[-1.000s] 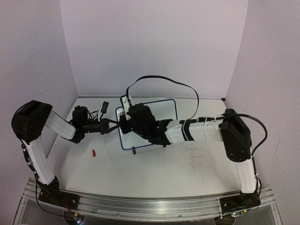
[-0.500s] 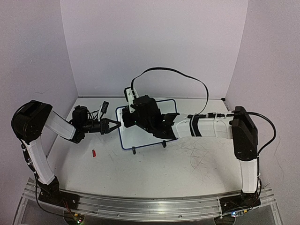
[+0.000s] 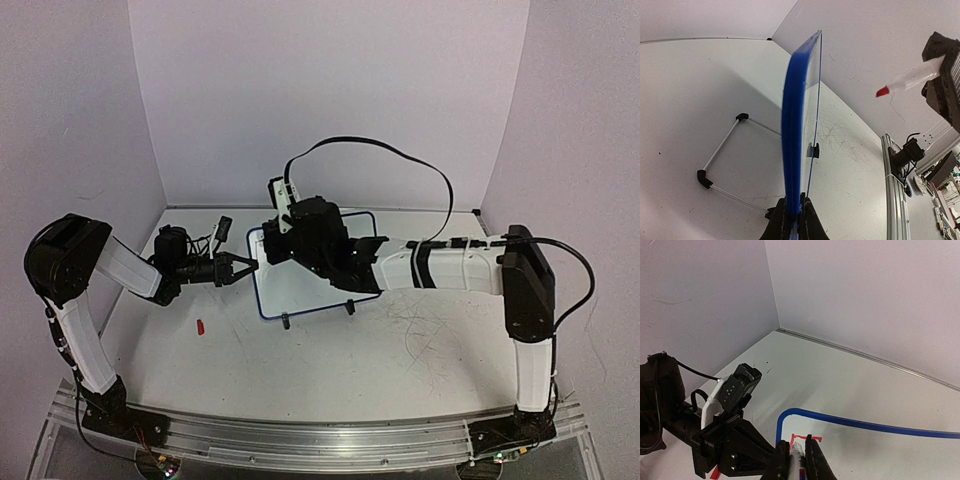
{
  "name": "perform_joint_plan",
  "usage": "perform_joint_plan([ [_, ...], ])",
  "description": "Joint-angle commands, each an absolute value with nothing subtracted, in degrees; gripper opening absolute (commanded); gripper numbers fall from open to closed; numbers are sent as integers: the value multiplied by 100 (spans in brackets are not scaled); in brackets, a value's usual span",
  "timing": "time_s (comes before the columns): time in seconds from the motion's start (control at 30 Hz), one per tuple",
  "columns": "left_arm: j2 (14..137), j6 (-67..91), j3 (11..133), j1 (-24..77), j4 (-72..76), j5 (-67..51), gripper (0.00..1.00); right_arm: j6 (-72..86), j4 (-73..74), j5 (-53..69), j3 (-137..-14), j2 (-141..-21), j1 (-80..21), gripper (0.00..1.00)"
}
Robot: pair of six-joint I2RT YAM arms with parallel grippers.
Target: Write a sentence on the whiteboard
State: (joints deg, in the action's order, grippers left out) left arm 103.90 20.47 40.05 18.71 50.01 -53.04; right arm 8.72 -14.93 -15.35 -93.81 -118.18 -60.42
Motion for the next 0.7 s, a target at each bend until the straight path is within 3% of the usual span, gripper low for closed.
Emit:
perform_joint_plan([
  [0.0,10257,1838,4034,1884,4957,-5179,0,846,-1483,-1403,-9710,-12085,-6041,0],
  [0.67,10274,1837,4053,1882,4945,-5200,0,820,-1345,-1423,-9980,-12365,-6043,0],
])
